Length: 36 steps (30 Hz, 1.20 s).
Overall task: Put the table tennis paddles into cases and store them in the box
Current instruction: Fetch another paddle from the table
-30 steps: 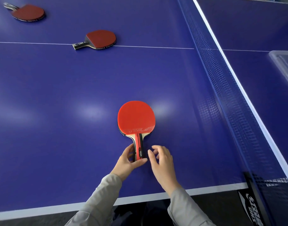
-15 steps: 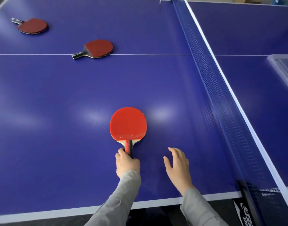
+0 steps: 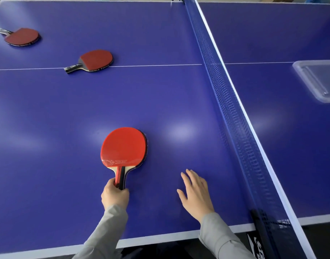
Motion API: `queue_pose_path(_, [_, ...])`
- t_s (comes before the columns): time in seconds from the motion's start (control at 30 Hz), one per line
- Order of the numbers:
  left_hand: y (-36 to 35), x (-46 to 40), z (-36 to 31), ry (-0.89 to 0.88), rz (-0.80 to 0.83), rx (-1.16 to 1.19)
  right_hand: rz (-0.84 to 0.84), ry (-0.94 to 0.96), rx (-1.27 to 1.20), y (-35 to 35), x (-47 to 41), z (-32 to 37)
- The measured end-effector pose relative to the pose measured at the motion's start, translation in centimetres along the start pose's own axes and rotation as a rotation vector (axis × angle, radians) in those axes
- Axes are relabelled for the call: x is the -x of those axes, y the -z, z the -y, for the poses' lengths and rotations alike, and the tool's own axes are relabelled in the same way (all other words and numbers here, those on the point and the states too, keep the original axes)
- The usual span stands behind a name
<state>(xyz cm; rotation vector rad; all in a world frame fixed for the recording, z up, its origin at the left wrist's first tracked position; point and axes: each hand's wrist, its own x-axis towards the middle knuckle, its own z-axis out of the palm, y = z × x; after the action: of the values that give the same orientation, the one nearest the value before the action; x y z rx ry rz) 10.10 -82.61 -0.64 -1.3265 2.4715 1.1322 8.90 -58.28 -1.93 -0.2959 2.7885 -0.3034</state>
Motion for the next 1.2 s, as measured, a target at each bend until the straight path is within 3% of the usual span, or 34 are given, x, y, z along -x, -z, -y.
queue_pose_path(0.27, [2.2, 1.1, 0.6, -0.052, 0.017, 0.012, 0.056, -0.012, 0.049, -0.5, 1.6, -0.1])
queue_pose_path(0.67, [6.1, 5.7, 1.8, -0.409, 0.305, -0.08, -0.052, -0.388, -0.067, -1.7, 14.7, 4.4])
queue_pose_path(1.2, [1.2, 28.3, 8.8, -0.833, 0.765, -0.366, -0.165, -0.917, -0.305, -6.0, 41.0, 0.4])
